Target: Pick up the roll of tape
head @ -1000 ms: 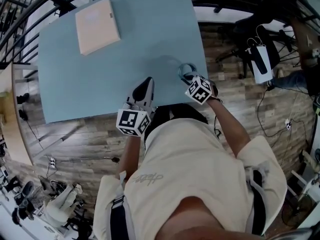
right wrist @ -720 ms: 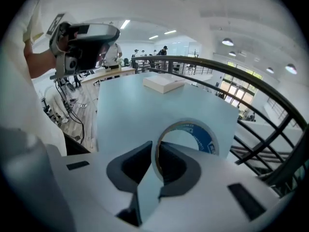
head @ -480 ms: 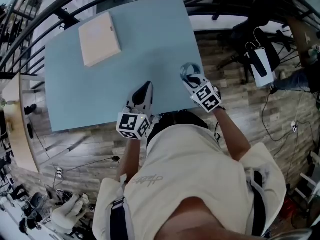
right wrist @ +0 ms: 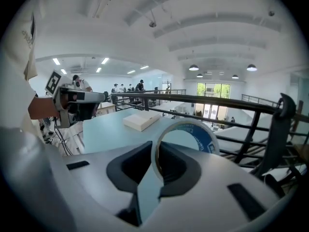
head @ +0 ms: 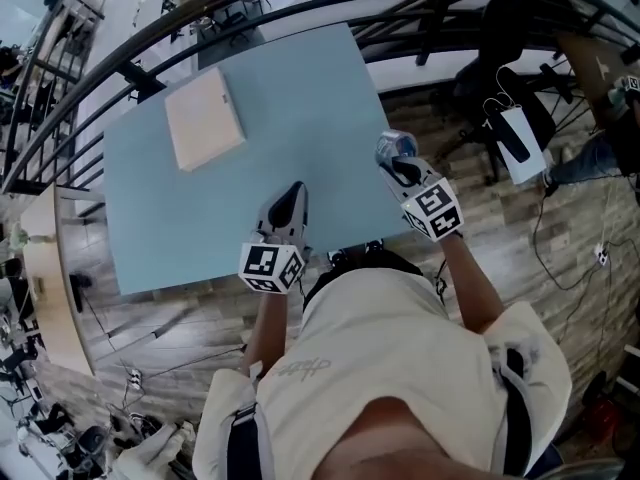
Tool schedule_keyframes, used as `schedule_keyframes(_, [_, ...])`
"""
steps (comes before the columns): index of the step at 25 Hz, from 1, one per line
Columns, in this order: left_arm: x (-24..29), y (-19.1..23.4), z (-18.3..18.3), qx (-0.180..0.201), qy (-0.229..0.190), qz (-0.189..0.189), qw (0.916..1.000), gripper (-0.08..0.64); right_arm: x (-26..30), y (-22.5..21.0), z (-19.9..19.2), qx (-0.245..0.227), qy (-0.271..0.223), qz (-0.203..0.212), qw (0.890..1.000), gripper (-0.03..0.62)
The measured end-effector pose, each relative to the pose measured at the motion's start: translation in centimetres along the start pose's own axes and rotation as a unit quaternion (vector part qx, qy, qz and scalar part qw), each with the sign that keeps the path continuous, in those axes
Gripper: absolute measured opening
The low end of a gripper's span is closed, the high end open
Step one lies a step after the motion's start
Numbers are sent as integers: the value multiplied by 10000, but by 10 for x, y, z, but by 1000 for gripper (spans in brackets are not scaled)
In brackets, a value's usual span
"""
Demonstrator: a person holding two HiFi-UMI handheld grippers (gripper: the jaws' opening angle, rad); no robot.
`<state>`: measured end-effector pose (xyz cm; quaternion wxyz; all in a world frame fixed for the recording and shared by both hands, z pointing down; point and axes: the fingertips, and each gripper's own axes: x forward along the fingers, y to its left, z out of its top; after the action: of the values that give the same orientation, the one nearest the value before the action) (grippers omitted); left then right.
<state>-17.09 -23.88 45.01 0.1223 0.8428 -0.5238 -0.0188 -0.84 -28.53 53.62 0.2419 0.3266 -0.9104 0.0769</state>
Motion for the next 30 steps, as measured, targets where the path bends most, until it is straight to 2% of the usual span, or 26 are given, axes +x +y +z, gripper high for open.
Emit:
schedule_keyframes(6, [12, -8, 14, 139, -128, -134, 9997, 18, -22, -15, 29, -20, -396, -227, 9990, 51])
schedule_keyframes(15, [22, -11, 43, 402, -367, -172, 9984, 18, -44, -23, 74, -221, -976, -344, 9944, 52])
schedule_keyframes(30, [23, -13, 100, 960, -827, -255, 9916, 18, -78, -18, 146, -577, -1836, -496, 9801, 52])
